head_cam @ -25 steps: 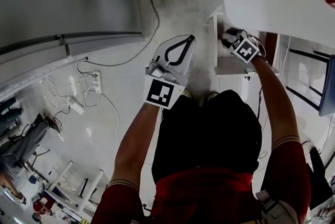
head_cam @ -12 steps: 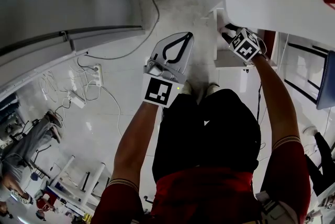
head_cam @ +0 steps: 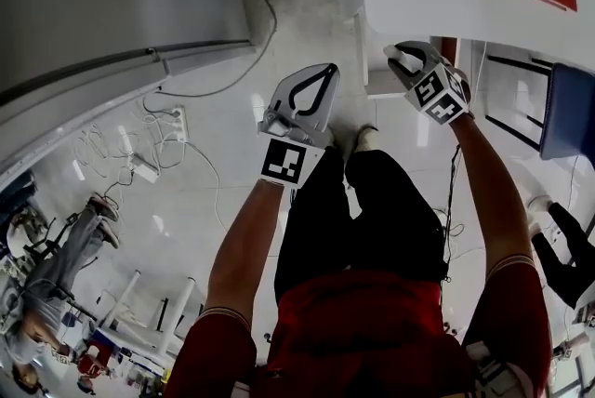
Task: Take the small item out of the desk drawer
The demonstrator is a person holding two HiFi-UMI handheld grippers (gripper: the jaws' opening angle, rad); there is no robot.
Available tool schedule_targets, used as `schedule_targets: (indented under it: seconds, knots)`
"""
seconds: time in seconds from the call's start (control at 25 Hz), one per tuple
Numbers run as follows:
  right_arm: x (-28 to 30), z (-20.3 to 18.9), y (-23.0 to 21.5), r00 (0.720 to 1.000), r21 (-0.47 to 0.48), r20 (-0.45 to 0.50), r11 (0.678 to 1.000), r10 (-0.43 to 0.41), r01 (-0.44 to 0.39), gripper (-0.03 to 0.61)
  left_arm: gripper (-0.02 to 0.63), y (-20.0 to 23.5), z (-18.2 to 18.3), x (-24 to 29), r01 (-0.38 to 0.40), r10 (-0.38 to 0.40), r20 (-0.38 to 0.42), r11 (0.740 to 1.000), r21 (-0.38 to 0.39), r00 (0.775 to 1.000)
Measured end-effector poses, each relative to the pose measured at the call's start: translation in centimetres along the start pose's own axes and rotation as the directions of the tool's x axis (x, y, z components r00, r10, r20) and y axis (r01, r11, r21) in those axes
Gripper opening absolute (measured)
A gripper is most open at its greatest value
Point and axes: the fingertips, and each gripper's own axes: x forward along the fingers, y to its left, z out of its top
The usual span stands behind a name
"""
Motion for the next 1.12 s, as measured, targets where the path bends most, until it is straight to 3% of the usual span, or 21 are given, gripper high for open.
schedule_targets:
  seconds: [0.28, 0.4, 0.52, 0.68, 0.84, 1.12]
  knots:
    - [-10.3, 6.3, 2.7, 0.984, 0.093, 0.169, 0.995, -0.059, 0.044, 0.138, 0.002, -1.5, 6.3, -2.6, 0.011, -0.010, 0.036, 1.000, -0.017, 0.999]
    - [-15.4, 9.0, 3.4, 0.965, 0.124, 0.241, 0.989, -0.103, 0.075, 0.138, 0.003, -2.4, 10.0, -3.6, 0.016, -0.015, 0.069, 1.000, -0.006, 0.997]
    - [-20.4, 11.9, 3.7, 0.938, 0.170, 0.314, 0.981, -0.148, 0.097, 0.138, 0.003, -3.1, 13.6, -4.6, 0.015, -0.010, 0.112, 0.999, -0.042, 0.994]
    - [-27.1, 14.3, 4.1, 0.886, 0.230, 0.415, 0.966, -0.206, 0.118, 0.138, 0.003, -4.9, 18.3, -5.7, 0.032, -0.026, 0.153, 0.999, -0.037, 0.988]
    - [-33.7, 15.6, 4.9, 0.816, 0.285, 0.501, 0.946, -0.286, 0.157, 0.138, 0.003, -7.6, 22.9, -7.1, 0.066, -0.066, 0.195, 0.998, 0.005, 0.979]
    - [-41.4, 16.7, 6.2, 0.699, 0.414, 0.588, 0.894, -0.407, 0.172, 0.138, 0.003, -11.2, 27.2, -9.2, 0.128, -0.138, 0.227, 0.990, 0.056, 0.964]
